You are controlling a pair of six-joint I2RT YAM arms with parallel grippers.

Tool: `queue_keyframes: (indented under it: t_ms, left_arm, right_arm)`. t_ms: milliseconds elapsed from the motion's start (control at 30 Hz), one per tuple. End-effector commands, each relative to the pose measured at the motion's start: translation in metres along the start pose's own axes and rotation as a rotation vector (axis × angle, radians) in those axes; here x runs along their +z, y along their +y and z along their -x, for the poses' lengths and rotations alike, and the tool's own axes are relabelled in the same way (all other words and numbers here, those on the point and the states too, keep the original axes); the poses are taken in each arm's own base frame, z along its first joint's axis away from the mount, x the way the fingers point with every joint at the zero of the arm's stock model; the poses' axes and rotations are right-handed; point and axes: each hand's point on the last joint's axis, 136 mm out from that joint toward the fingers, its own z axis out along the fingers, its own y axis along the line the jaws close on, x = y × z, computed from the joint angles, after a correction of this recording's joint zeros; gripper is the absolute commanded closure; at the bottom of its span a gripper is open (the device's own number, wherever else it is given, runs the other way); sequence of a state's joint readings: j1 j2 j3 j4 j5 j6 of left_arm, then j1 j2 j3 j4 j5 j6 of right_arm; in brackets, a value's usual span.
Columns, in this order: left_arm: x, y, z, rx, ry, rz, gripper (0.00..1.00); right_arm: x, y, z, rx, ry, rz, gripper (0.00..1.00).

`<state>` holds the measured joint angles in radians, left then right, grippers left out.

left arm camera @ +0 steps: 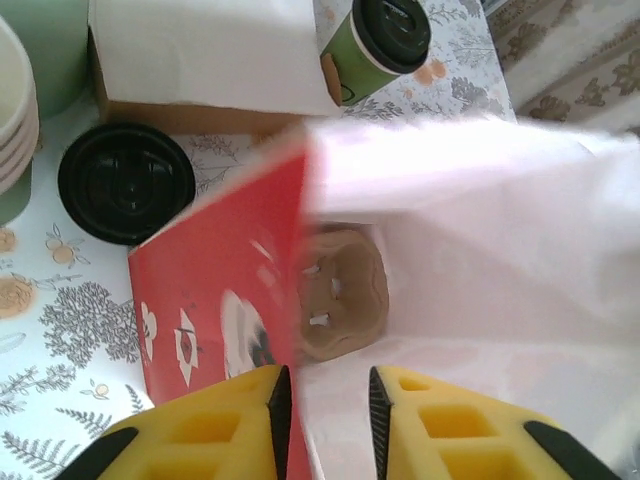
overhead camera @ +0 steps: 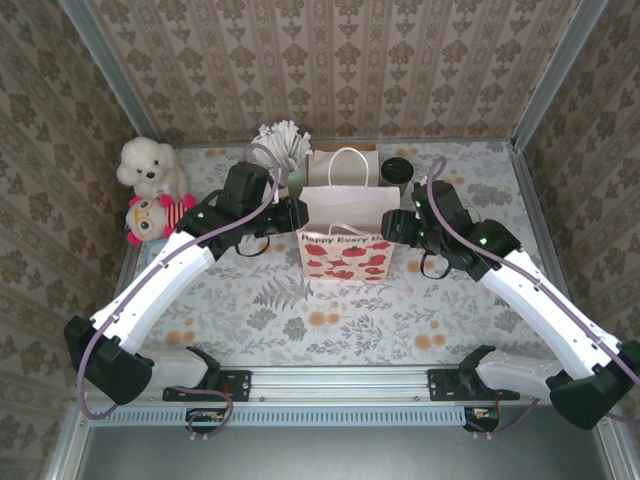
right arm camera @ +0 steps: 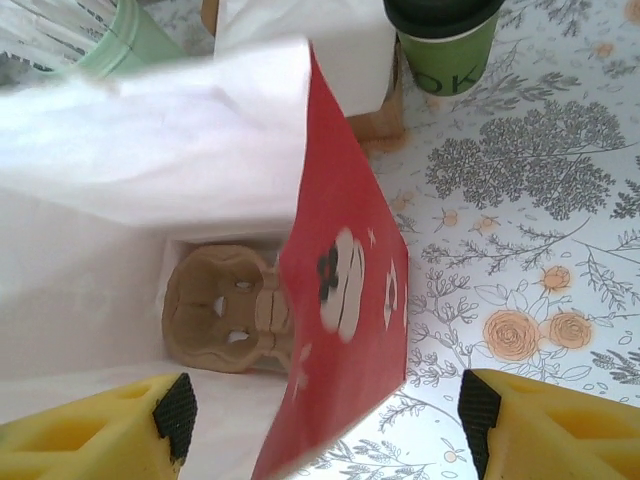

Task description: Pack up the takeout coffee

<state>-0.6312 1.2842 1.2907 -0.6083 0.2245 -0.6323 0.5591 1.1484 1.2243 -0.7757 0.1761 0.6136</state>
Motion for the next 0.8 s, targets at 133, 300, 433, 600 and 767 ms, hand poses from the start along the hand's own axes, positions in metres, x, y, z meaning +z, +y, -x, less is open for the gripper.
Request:
queue_keyframes:
  t_ms: [133,300,433,600,767]
  left_arm:
    - [0.0,0.004,-0.001,0.084,0.059,0.048,0.6]
    - [0.0,0.009,0.016,0.142,0.025,0.116,0.51]
    - [0.004,0.014,0.027,0.188,0.031,0.174,0.43]
    - [0.012,0.018,0.026,0.202,0.073,0.211,0.44]
    - [0.02,0.017,0.022,0.213,0.106,0.216,0.61]
  right_arm:
    - [-0.003,0.001,0.011,-0.021,0.03,-0.064,0.37]
    - [-0.005,0.0,0.03,-0.059,0.012,-0.126,0.29]
    - [0.004,0.004,0.039,-0.092,0.012,-0.146,0.27]
    - [0.024,0.0,0.041,-0.117,0.024,-0.203,0.32]
    - [0.041,0.009,0.044,-0.151,0.039,-0.195,0.52]
